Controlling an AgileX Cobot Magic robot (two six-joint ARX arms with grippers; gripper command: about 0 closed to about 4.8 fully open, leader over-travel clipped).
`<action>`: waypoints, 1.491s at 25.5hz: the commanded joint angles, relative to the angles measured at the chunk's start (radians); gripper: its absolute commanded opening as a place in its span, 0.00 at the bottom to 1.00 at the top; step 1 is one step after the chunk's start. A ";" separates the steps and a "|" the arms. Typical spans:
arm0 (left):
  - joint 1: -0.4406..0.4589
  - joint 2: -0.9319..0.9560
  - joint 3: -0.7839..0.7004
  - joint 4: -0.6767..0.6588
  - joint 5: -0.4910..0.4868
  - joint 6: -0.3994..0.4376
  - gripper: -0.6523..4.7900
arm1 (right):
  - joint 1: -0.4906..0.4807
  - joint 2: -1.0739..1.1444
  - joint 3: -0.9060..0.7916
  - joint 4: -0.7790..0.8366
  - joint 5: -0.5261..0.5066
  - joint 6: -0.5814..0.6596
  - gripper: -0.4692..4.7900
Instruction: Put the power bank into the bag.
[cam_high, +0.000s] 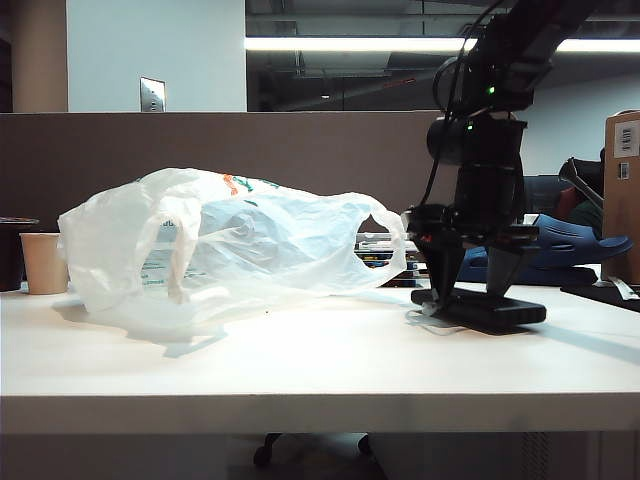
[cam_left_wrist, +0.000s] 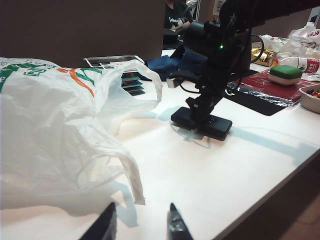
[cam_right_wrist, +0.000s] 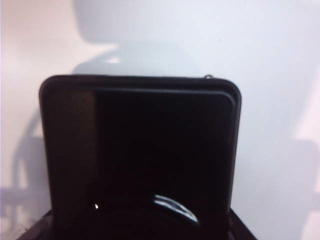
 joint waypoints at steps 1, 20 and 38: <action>0.001 0.000 0.004 0.013 0.001 0.000 0.35 | 0.002 -0.028 0.005 0.005 -0.010 0.003 0.41; 0.001 0.153 0.004 0.196 0.020 -0.001 0.70 | 0.063 -0.071 0.005 -0.005 -0.056 0.013 0.41; 0.001 0.701 0.129 0.538 0.102 0.001 0.70 | 0.139 -0.073 0.005 0.048 -0.111 0.021 0.41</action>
